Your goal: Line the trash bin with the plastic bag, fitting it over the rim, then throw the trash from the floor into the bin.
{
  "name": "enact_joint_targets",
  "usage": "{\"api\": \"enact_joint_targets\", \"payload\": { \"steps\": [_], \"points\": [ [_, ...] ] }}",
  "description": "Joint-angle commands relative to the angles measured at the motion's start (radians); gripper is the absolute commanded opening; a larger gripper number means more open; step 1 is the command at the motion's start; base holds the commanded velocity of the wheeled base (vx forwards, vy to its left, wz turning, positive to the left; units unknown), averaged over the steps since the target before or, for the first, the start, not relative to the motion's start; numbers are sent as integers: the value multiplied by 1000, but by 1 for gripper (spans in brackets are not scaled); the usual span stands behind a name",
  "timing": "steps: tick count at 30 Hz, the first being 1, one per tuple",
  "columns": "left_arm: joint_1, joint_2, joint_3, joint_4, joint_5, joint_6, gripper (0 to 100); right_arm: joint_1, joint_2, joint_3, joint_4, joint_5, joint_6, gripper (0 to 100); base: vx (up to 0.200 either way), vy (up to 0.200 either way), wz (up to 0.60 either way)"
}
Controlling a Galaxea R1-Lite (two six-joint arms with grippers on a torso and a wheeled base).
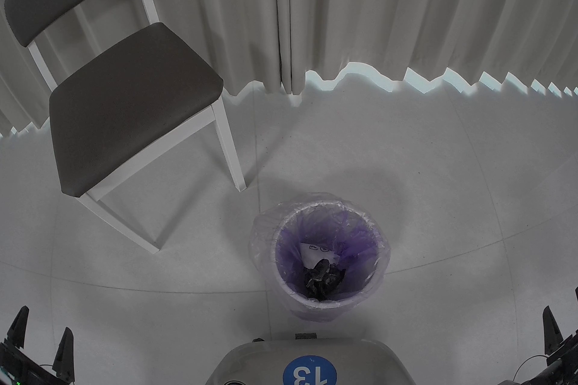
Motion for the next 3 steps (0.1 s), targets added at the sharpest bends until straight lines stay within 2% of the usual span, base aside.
{"api": "enact_joint_targets", "payload": {
  "steps": [1, 3],
  "points": [
    [0, -15, 18, 0, 0, 0, 100, 0, -4, 18, -1, -3, 3, 100, 0, 0, 0],
    [0, -15, 18, 0, 0, 0, 100, 0, -4, 18, -1, -6, 4, 100, 0, 0, 0]
  ]
}}
